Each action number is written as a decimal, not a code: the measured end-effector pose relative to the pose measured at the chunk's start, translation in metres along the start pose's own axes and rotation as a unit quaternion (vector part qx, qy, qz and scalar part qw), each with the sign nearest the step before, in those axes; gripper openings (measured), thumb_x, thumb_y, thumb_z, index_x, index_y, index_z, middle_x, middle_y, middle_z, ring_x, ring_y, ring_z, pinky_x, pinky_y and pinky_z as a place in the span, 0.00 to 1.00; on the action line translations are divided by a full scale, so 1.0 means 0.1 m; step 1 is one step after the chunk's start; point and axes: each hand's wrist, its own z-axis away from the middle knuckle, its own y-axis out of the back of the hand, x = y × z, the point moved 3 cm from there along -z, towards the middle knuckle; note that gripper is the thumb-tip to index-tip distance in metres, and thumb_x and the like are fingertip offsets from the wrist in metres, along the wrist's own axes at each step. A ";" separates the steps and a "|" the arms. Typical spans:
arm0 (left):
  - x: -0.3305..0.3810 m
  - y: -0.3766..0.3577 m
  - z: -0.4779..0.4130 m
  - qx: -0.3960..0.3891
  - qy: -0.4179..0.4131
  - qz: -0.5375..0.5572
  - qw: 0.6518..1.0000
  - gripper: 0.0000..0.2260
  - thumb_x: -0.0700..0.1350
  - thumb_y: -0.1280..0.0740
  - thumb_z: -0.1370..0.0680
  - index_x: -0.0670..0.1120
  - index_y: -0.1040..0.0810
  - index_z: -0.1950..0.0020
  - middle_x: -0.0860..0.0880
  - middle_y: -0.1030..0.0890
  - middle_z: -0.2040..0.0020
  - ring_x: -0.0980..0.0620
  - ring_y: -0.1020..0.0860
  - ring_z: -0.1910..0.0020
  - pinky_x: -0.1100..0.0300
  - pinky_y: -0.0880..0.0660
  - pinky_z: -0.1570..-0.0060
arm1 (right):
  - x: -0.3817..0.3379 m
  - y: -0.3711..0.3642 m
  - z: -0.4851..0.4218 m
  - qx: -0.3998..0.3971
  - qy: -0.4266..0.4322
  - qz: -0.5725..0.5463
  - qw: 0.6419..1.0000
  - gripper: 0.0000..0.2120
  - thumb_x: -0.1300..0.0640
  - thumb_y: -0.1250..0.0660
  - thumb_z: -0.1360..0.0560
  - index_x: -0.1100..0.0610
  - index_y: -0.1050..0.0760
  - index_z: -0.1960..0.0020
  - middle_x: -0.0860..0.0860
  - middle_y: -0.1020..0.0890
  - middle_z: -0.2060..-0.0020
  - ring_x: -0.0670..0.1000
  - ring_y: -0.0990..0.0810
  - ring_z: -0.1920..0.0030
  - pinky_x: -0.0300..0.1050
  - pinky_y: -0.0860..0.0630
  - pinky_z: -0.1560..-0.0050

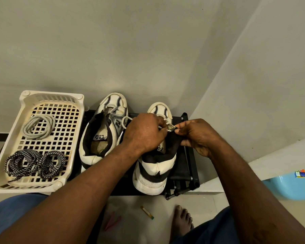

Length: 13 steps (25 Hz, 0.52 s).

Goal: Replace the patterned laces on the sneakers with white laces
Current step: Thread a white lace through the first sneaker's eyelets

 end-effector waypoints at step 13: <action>0.04 -0.01 0.06 0.027 0.048 0.030 0.998 0.11 0.54 0.31 0.21 0.56 0.13 0.42 0.51 0.13 0.47 0.50 0.17 0.49 0.59 0.26 0.54 | -0.02 0.00 0.04 0.004 0.009 -0.028 1.000 0.09 0.72 0.33 0.22 0.64 0.16 0.50 0.59 0.12 0.52 0.54 0.12 0.50 0.46 0.15 0.58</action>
